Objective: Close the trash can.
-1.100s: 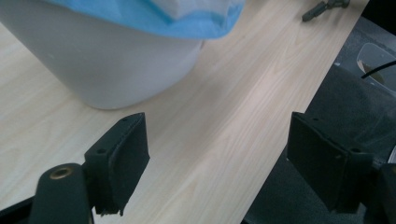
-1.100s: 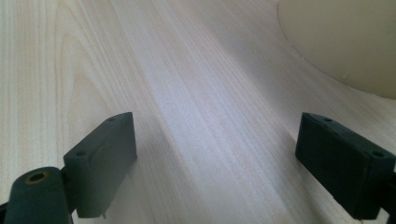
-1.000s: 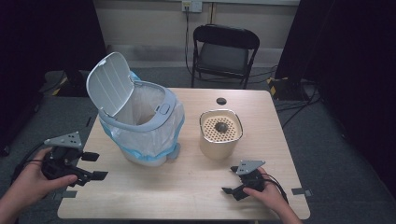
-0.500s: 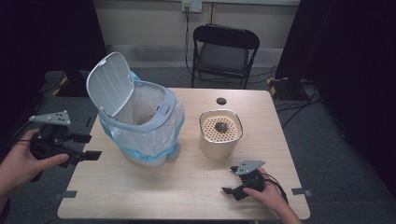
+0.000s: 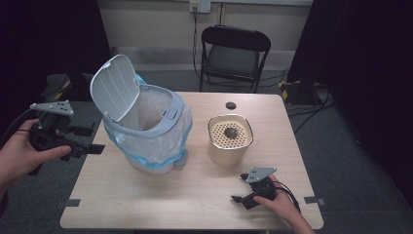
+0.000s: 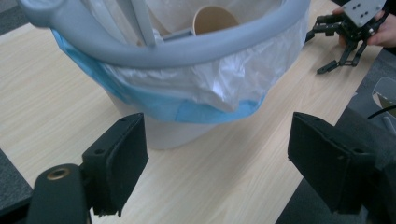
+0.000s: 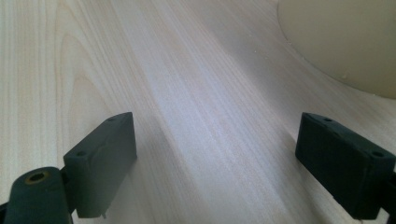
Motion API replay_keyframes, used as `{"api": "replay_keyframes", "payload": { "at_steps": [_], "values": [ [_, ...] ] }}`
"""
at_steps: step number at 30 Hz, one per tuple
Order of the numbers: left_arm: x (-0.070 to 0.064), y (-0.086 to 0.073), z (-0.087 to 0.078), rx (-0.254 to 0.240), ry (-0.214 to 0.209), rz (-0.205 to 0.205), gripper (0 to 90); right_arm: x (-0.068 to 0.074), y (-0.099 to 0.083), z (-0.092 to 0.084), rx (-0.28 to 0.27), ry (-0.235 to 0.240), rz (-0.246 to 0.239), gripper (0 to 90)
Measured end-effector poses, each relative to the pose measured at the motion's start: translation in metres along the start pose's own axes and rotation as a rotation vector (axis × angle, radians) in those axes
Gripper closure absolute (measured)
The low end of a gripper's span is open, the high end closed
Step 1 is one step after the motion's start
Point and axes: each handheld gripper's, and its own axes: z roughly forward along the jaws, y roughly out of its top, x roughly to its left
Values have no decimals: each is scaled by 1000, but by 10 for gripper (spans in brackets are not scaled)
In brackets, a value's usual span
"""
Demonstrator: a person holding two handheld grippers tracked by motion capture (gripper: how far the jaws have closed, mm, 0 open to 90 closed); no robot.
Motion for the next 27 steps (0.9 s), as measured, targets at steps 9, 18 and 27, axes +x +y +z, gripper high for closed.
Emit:
{"api": "replay_keyframes", "payload": {
  "at_steps": [9,18,27],
  "values": [
    [5,17,-8,8,27,11,195,0,0,0,0,-3,1,118],
    [9,29,-8,-10,35,22,194,0,0,0,1,-1,1,117],
    [6,43,-4,-43,42,43,191,0,0,0,1,-1,1,118]
  ]
}}
